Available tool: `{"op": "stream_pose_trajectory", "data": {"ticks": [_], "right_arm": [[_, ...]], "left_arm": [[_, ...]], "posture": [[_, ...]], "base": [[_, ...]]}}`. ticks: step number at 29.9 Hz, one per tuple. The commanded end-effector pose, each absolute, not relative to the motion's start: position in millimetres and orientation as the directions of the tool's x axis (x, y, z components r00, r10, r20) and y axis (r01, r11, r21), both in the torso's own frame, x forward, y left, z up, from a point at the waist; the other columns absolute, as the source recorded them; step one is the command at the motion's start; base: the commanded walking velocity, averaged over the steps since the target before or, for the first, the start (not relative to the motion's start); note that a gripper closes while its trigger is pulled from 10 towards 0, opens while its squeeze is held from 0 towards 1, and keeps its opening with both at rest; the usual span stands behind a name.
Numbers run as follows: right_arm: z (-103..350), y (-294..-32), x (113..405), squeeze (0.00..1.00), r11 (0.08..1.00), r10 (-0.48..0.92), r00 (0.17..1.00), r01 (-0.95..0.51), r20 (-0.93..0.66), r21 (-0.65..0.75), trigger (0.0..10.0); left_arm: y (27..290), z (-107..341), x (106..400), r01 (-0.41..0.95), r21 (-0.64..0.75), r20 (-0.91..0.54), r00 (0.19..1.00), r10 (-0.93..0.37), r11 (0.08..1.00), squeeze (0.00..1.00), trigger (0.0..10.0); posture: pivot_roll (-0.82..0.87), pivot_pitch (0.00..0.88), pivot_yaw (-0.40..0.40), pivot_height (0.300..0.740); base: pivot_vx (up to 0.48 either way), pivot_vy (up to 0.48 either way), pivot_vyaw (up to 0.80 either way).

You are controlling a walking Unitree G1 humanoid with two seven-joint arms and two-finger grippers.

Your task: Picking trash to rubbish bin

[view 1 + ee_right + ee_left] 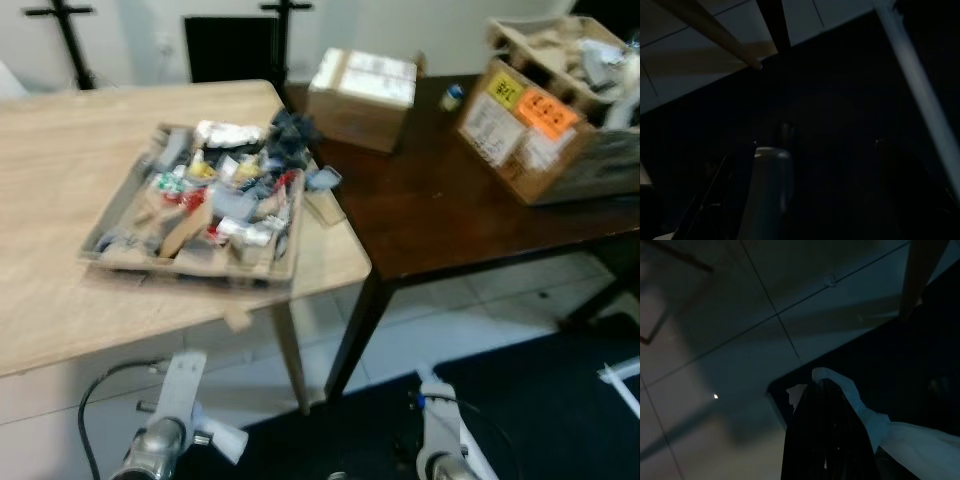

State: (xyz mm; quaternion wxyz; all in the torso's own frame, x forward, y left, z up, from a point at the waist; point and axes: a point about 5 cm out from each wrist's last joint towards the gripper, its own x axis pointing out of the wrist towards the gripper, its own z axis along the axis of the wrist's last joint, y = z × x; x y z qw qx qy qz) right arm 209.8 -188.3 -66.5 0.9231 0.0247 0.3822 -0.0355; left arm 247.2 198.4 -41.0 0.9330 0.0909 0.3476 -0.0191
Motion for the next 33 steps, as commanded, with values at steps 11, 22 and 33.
{"op": "stream_pose_trajectory", "data": {"ticks": [11, 22, 33], "right_arm": [[-70.3, -190.0, 203.6, 0.00, 0.994, -0.061, 0.684, 0.108, -0.727, 0.018, 10.0], [-67.5, -193.7, 207.9, 0.00, 0.994, -0.069, 0.691, 0.111, -0.720, 0.012, 10.0], [-69.0, -195.9, 204.4, 0.00, 0.993, -0.076, 0.687, 0.119, -0.723, 0.009, 10.0]], "left_arm": [[194.1, -43.9, 244.3, 0.115, 0.140, -0.662, 0.750, 0.007, 0.983, 0.00, 10.0], [190.4, -39.7, 251.0, 0.115, 0.123, -0.649, 0.761, -0.008, 0.986, 0.00, 10.0], [187.6, -39.7, 251.5, 0.124, 0.108, -0.648, 0.761, -0.025, 0.986, 0.00, 10.0]], "posture": [[0.05, 0.128, 0.015, 0.740], [0.04, 0.115, 0.017, 0.740], [0.04, 0.108, 0.019, 0.740]], "base": [[0.000, 0.000, -0.80], [0.000, 0.000, -0.80], [0.000, 0.000, -0.80]]}}
